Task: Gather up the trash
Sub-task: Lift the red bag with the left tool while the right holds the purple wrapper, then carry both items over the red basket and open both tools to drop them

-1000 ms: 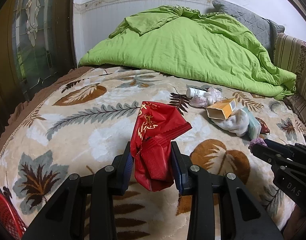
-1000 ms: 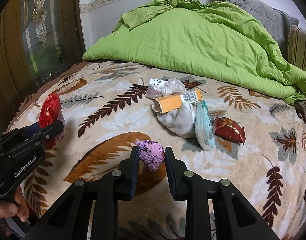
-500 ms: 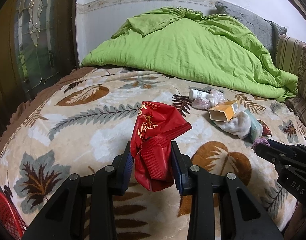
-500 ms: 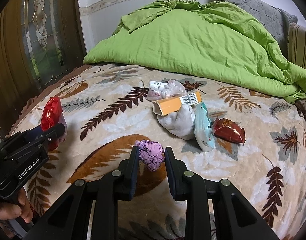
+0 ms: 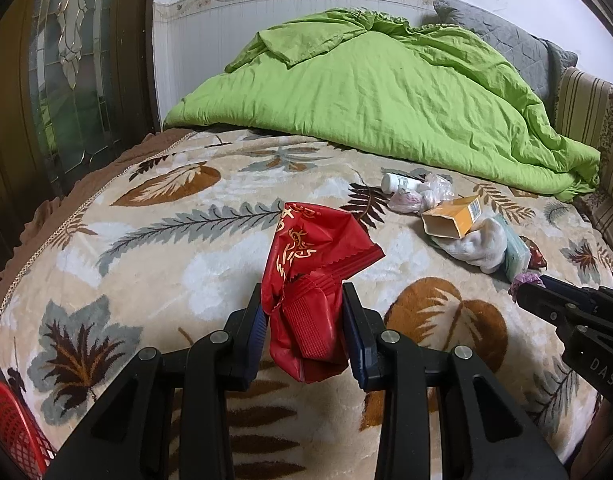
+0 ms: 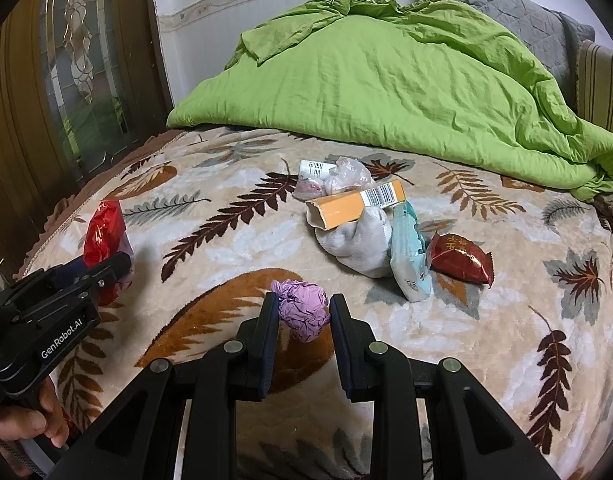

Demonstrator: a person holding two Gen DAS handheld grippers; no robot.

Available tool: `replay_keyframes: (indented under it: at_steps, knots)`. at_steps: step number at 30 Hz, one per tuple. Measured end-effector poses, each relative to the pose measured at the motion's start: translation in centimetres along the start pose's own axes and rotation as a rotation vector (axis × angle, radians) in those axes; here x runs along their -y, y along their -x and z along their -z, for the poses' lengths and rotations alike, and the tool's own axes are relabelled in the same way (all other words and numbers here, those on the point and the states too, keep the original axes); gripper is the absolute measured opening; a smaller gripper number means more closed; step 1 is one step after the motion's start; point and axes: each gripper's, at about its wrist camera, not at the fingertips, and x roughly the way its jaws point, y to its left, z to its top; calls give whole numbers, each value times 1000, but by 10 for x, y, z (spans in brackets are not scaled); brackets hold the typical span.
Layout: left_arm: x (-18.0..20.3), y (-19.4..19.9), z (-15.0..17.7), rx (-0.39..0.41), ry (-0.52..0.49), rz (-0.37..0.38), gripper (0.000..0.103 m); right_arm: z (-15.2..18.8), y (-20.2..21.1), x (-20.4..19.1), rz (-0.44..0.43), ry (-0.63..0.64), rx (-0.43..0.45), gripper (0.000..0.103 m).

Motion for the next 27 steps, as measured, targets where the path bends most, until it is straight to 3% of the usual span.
replay_keyframes:
  at_steps: [6, 19, 27]
  knots:
    - [-3, 4, -3, 10, 6, -12, 34, 0, -3, -1, 1, 4, -7, 28]
    - [-20, 56, -29, 55, 29, 60, 34, 2, -6, -7, -1, 26, 0, 28]
    - [-62, 84, -22, 23, 72, 46, 34, -8, -5, -8, -43, 11, -14, 28]
